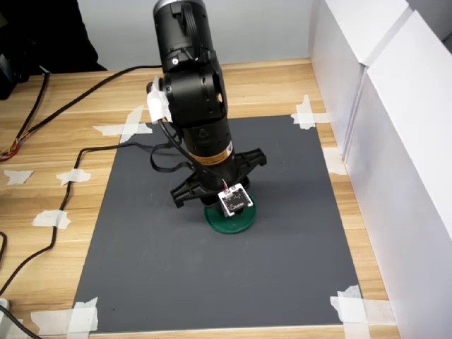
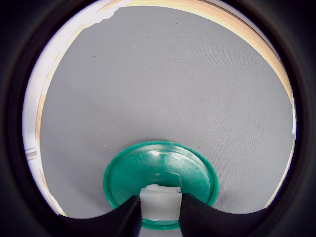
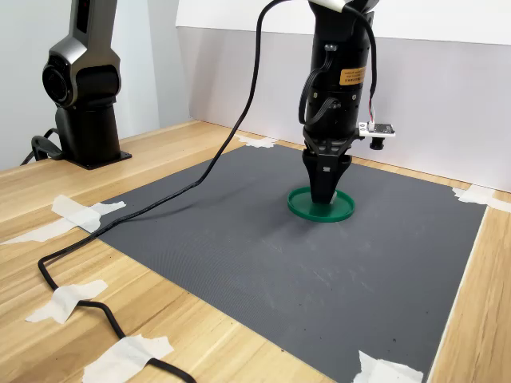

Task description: Grasp a white terminal and put it on the green lid.

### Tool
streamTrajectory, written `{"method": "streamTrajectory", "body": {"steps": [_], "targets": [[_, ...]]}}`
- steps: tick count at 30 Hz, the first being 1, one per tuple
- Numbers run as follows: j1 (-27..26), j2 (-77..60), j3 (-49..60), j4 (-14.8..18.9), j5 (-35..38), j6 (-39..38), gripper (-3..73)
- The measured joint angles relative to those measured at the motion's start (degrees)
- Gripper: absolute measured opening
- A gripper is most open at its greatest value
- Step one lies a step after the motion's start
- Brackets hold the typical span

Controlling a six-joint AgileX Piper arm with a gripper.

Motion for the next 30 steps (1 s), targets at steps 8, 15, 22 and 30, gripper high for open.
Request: {"method": "streamTrajectory", "body": {"steps": [8, 15, 22, 30], "targets": [[0.0, -0.8, 0.1, 0.3, 0.1, 0.4, 53.3], [-3.2, -10.1, 0.1, 2.6, -1.0, 3.3, 28.4], [-11.6, -22.9, 2.5, 2.2, -5.8, 7.0, 0.0], [-18.5, -47.3, 25.5, -0.6, -27.5, 10.2, -1.6]]}}
